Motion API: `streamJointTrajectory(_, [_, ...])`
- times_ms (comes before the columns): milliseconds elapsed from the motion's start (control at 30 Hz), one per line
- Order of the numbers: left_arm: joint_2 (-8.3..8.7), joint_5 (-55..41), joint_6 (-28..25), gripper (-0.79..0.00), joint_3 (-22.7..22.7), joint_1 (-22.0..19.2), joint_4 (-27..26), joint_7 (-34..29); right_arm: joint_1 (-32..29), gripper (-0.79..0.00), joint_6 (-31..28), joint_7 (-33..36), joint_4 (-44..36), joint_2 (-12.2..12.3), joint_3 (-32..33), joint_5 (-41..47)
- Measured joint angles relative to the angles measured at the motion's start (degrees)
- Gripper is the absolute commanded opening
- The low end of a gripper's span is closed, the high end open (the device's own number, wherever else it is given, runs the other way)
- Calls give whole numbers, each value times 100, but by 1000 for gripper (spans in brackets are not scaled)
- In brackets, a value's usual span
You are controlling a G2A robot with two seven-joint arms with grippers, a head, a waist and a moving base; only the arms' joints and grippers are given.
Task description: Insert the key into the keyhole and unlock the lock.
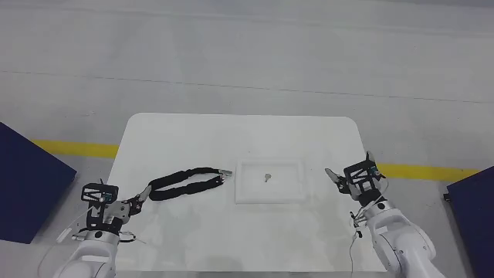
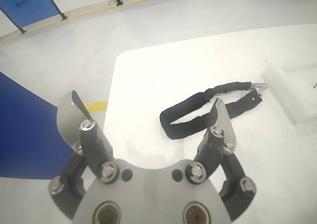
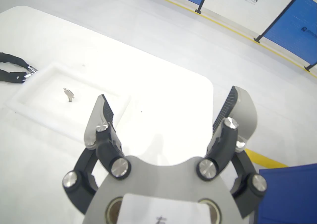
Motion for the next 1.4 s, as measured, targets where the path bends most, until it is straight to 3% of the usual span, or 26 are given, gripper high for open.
streamJointTrajectory(433, [0,0,0,0,0,0,0,0,2087,0,-2786,1678,480,97,-911,-332])
streamJointTrajectory(667, [0,0,0,0,0,0,0,0,3544,0,-3820,2939,1593,-31,-1937,578])
streamJointTrajectory(933, [0,0,0,0,0,0,0,0,4924,0,-4323,4083,2932,-298,-3304,1759])
streamJointTrajectory(1167, [0,0,0,0,0,0,0,0,5566,0,-4330,4045,3868,-506,-4479,1699])
streamJointTrajectory(1400, [0,0,0,0,0,0,0,0,5734,0,-4317,3762,4503,-669,-5023,1404])
